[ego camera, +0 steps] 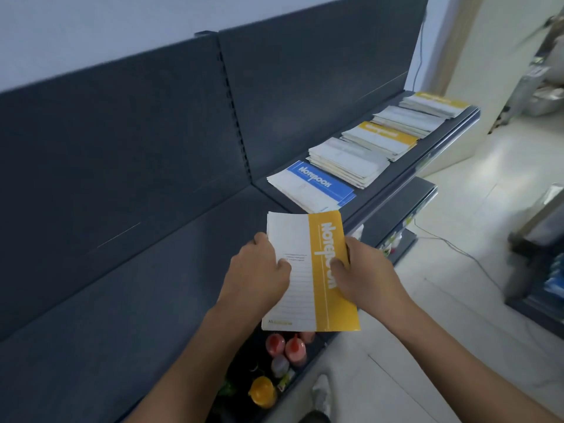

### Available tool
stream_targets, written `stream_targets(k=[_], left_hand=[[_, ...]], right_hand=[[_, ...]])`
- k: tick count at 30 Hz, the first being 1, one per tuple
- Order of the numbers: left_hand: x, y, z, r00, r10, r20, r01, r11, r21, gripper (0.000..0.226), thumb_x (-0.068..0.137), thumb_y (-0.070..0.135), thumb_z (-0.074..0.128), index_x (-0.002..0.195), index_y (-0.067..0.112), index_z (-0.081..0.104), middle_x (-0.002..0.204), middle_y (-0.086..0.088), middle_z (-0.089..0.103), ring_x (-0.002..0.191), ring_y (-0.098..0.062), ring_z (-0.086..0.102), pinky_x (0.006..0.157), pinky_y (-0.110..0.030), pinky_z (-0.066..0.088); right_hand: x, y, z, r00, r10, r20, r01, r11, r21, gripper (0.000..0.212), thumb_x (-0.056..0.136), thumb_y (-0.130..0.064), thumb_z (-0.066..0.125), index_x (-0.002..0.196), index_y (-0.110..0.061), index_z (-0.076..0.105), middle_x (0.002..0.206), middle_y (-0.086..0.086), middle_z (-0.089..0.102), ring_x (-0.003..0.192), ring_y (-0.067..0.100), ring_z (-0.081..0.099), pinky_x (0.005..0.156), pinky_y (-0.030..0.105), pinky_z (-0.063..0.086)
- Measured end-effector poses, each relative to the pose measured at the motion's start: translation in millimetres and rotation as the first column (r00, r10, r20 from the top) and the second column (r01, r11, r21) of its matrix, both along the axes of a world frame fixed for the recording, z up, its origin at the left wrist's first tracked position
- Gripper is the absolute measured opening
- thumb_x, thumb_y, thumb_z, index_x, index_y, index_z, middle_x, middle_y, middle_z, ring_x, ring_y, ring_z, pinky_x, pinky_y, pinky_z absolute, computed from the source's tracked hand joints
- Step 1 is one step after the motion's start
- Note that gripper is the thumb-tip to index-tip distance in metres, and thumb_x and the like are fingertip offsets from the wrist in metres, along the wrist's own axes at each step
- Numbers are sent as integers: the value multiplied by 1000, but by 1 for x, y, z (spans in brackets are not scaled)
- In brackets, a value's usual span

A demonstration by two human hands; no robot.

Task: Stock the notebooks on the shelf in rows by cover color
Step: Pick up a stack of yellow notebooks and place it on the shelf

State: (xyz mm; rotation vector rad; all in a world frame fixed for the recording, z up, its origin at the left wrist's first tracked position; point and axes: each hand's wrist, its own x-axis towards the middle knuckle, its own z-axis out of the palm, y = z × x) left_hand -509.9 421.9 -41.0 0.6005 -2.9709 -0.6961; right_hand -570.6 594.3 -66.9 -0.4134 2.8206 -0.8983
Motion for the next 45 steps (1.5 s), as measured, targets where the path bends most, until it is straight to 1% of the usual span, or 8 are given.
stream_targets(k=[4,14,18,23,31,36,40,45], left_hand=[[-51,24,-3,999,-45,8,45,999,16,19,95,30,48,109,17,45,105,0,58,88,-19,58,73,-39,55],[-213,96,-16,984,-177,-1,177,982,61,25,99,28,48,117,11,43,108,-7,59,91,-24,58,71,-36,48],[-261,126,-15,977,-214,18,213,976,51,28,98,28,48,119,10,43,110,-8,59,91,-23,57,72,-37,50],[-313,160,-12,973,-228,29,227,974,16,26,98,27,47,119,11,44,112,-7,59,88,-20,52,69,-33,43],[-380,230,-15,993,-115,4,115,993,30,21,95,25,48,111,14,45,103,-5,60,83,-21,54,66,-34,44],[-411,273,-9,1000,-6,-2,6,997,72,21,95,25,45,114,15,45,97,-2,57,87,-20,55,67,-34,45],[-425,285,-7,994,102,-45,-100,994,51,22,96,23,46,116,14,46,94,0,54,84,-21,54,61,-32,43],[-449,274,-6,968,233,-93,-228,972,61,23,96,24,47,115,13,44,101,-2,51,81,-20,51,56,-28,35]], right_hand=[[-43,28,-2,999,-42,-21,44,997,62,13,98,-26,50,94,-14,52,88,2,63,80,24,61,71,39,52],[-168,101,1,979,-187,-84,196,974,115,14,99,-23,52,96,-10,52,90,6,62,80,28,56,65,36,40],[-211,132,1,973,-223,-55,228,967,111,16,98,-26,50,92,-11,52,89,6,62,81,27,59,68,38,49],[-264,169,4,976,-220,-6,220,974,57,17,97,-28,52,95,-11,54,86,2,65,79,24,63,71,40,54],[-348,239,3,993,-116,19,115,993,25,8,97,-25,51,99,-19,55,92,-2,64,83,20,62,66,32,46],[-396,278,5,999,-19,26,20,1000,-20,9,98,-24,51,105,-21,55,102,-4,64,92,19,61,78,36,50],[-430,283,4,997,67,32,-67,997,-27,9,97,-25,52,106,-22,56,100,-6,63,93,18,61,81,37,51],[-476,261,5,982,190,-17,-190,982,-4,20,98,-27,51,117,-26,55,106,-6,63,89,16,51,74,33,37]])
